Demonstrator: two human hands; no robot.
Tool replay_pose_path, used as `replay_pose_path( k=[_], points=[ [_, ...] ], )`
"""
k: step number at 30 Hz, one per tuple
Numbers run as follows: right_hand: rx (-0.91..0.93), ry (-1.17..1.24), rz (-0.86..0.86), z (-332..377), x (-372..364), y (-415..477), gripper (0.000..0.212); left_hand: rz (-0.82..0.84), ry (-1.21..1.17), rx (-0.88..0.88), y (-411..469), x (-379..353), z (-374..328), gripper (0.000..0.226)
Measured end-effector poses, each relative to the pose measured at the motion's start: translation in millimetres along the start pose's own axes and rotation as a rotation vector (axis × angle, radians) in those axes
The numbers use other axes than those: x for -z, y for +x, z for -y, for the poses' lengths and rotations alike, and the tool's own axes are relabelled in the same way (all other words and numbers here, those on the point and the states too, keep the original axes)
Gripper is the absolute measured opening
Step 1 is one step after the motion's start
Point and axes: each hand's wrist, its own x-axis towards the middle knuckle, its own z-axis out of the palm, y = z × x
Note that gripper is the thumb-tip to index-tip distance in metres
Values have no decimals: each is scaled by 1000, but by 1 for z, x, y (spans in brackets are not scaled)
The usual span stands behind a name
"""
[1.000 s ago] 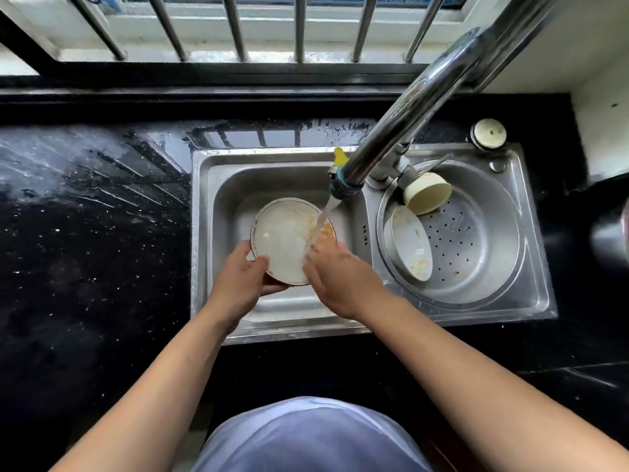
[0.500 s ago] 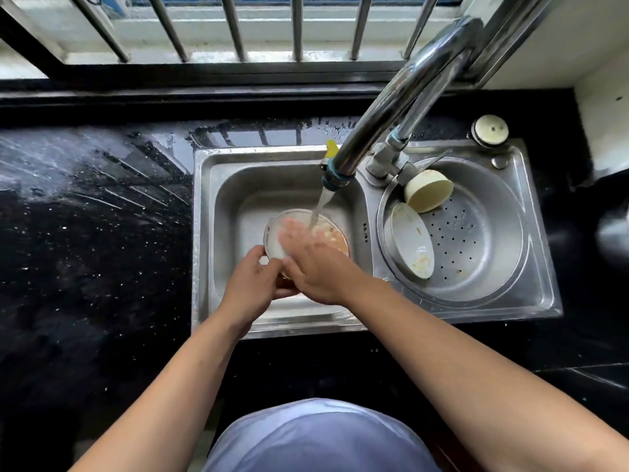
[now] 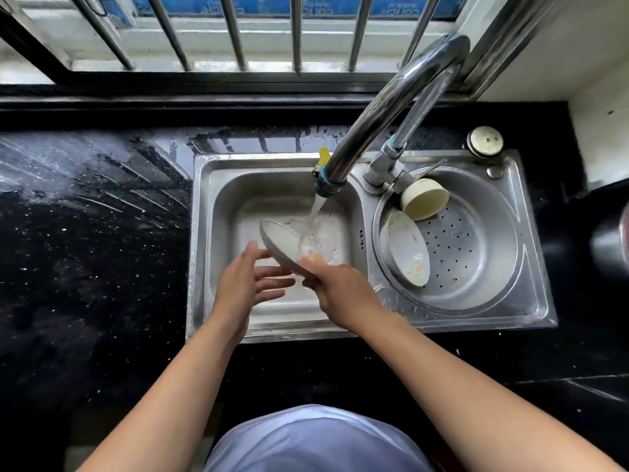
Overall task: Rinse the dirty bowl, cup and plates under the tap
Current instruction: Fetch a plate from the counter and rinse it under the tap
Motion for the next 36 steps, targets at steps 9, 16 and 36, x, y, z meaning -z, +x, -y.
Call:
replay_pose_path(
  k=[9, 16, 36],
  points=[
    [-632, 1413, 86, 15, -17, 20, 17, 103, -667, 288, 12, -36, 25, 51],
    [-830, 1616, 261, -10, -6, 15, 36, -87, -392, -6, 15, -39, 7, 16],
    [-765, 965, -311, -118, 159, 104, 9, -133, 1171, -1102, -5, -34, 7, 50]
  ],
)
